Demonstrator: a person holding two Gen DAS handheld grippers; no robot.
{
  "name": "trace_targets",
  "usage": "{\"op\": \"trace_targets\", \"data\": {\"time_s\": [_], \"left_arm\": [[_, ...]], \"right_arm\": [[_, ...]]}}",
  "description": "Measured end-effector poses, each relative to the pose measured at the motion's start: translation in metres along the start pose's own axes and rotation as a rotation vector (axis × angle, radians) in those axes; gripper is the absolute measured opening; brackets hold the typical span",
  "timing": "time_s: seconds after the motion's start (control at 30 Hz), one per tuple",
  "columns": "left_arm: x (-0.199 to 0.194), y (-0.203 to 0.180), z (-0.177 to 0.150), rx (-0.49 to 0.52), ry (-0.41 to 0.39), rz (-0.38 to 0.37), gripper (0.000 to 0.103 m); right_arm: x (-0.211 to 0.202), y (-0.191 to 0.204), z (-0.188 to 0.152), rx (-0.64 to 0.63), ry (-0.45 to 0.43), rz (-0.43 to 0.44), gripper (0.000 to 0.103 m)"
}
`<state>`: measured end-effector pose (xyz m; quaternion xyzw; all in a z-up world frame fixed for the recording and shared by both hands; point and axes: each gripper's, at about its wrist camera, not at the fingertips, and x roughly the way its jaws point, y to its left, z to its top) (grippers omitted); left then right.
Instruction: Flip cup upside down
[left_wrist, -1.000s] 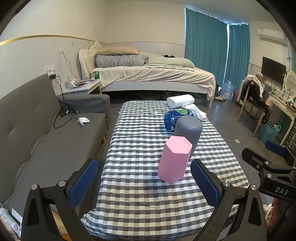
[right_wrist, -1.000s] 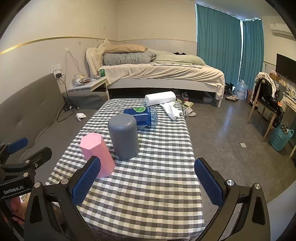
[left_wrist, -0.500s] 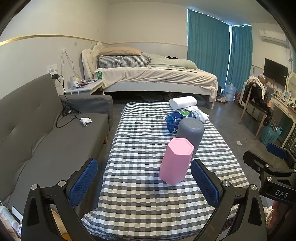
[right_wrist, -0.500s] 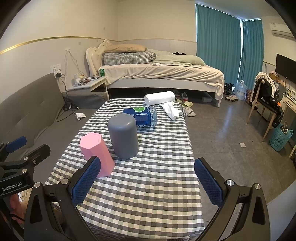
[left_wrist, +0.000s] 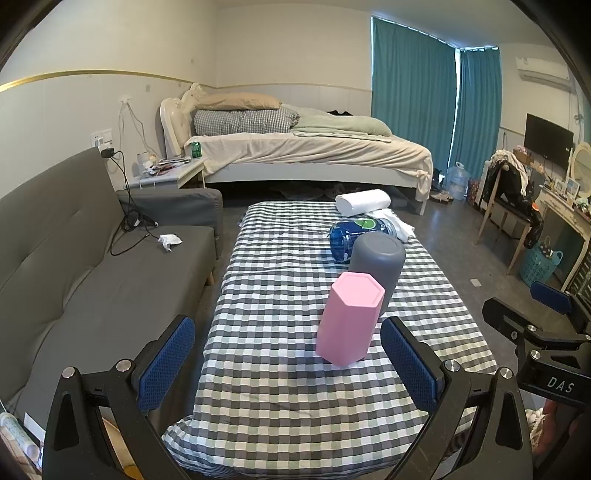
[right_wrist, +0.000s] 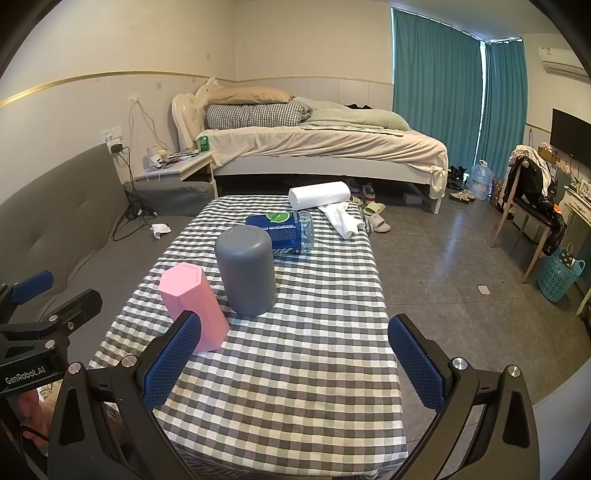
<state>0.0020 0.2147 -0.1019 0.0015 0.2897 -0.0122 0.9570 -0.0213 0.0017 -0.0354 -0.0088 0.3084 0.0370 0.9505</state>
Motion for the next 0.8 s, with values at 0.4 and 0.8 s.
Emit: {"op": "trace_targets", "data": {"time_s": [0.4,0.8], "left_arm": [[0.0005,-0.0016,-0.0002,0.002,0.000,0.000,0.103],[0.0010,-0.0032,-0.0004,0.004,0.003,-0.006,0.103]], "right_arm": [[-0.0009,-0.0010,0.0011,-0.003,-0.001,0.000,0.102],[-0.0005,-0.0011,0.0010,-0.003,0.000,0.000,0.102]]}}
